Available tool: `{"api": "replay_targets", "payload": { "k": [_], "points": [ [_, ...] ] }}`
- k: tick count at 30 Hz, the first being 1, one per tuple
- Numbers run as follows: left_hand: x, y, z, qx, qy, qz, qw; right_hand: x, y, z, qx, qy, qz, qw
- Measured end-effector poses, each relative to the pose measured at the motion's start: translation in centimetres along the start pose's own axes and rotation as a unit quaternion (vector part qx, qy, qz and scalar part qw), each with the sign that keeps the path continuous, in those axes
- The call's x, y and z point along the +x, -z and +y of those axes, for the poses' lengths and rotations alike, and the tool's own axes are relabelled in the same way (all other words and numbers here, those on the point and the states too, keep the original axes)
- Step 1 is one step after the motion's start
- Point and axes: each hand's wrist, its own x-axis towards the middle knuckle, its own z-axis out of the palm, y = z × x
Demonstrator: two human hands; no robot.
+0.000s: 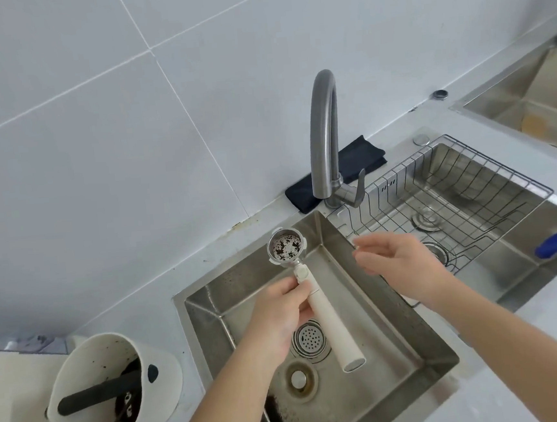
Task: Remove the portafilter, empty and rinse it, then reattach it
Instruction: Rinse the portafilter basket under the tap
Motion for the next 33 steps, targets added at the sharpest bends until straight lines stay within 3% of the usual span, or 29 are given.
{"api": "replay_targets", "payload": {
  "k": [12, 33],
  "points": [
    [1.3, 1.0, -0.2, 0.040, 0.024, -0.012, 0.999, 10.5, 3.9, -2.7, -0.175, 0.072, 0.141, 0.972],
    [0.6, 0.7, -1.2, 0.105, 0.038, -0.021, 0.994, 14.5, 3.1, -2.2, -0.228, 0.114, 0.195, 0.947]
  ]
}}
